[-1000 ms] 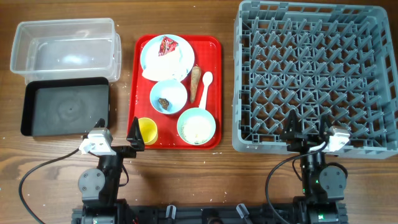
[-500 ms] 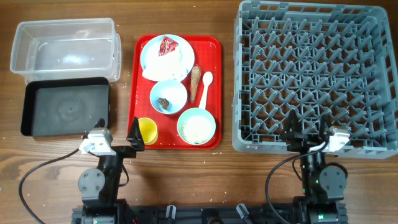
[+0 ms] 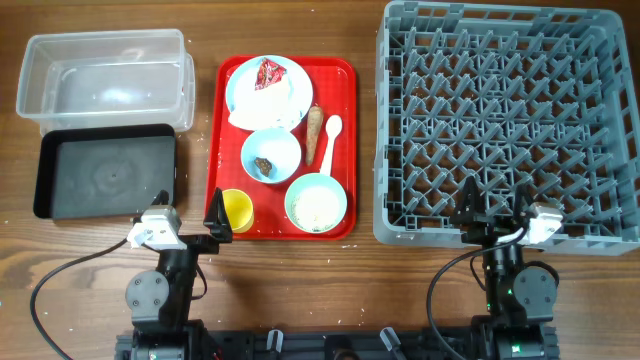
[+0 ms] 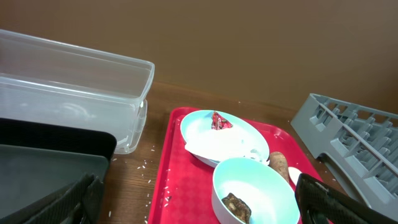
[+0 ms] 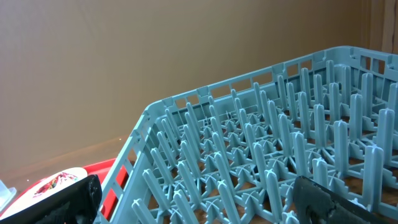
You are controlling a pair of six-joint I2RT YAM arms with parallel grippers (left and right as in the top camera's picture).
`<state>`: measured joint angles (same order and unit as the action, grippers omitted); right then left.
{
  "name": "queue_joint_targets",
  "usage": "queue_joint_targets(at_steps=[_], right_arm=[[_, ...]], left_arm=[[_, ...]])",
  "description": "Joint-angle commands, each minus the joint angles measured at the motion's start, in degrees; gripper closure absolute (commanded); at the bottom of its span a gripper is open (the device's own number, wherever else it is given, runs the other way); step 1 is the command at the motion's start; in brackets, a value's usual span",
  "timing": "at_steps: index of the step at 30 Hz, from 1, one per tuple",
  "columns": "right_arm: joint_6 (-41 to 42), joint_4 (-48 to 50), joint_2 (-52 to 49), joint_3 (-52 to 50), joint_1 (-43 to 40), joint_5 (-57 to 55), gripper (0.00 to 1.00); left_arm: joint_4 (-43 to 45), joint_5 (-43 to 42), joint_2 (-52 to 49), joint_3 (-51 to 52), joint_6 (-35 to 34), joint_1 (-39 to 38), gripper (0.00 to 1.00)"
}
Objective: Sort waste into correct bins and load items into the dishwasher rack
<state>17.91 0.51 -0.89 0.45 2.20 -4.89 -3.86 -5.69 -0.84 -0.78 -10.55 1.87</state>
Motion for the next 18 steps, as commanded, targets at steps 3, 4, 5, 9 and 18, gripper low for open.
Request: queue_joint_targets(at_steps=[3, 4, 5, 9, 18], right_arm=[[9.7, 0.2, 0.1, -0.1, -0.2, 1.9, 0.0], [10.3, 0.3, 0.1, -0.1, -0.2, 2.7, 0.0], [11.8, 1.0, 0.1, -0.1, -0.2, 3.4, 0.0], [11.0, 1.9, 0.1, -0.1, -0.2, 10.2, 0.0], [-0.4, -1.6, -0.4, 5.3, -0.2, 20.5, 0.0]], left_arm=[[0.0, -0.1, 0.3, 0.5, 0.9, 0.3, 0.0], [0.0, -0.1, 0.3, 0.5, 0.9, 0.3, 0.0], [0.0, -0.1, 0.3, 0.5, 0.9, 0.3, 0.0], [0.2, -0.7, 0.3, 0.5, 0.9, 0.3, 0.0], [2.3, -7.9, 0.3, -0.9, 1.2, 0.3, 0.0]])
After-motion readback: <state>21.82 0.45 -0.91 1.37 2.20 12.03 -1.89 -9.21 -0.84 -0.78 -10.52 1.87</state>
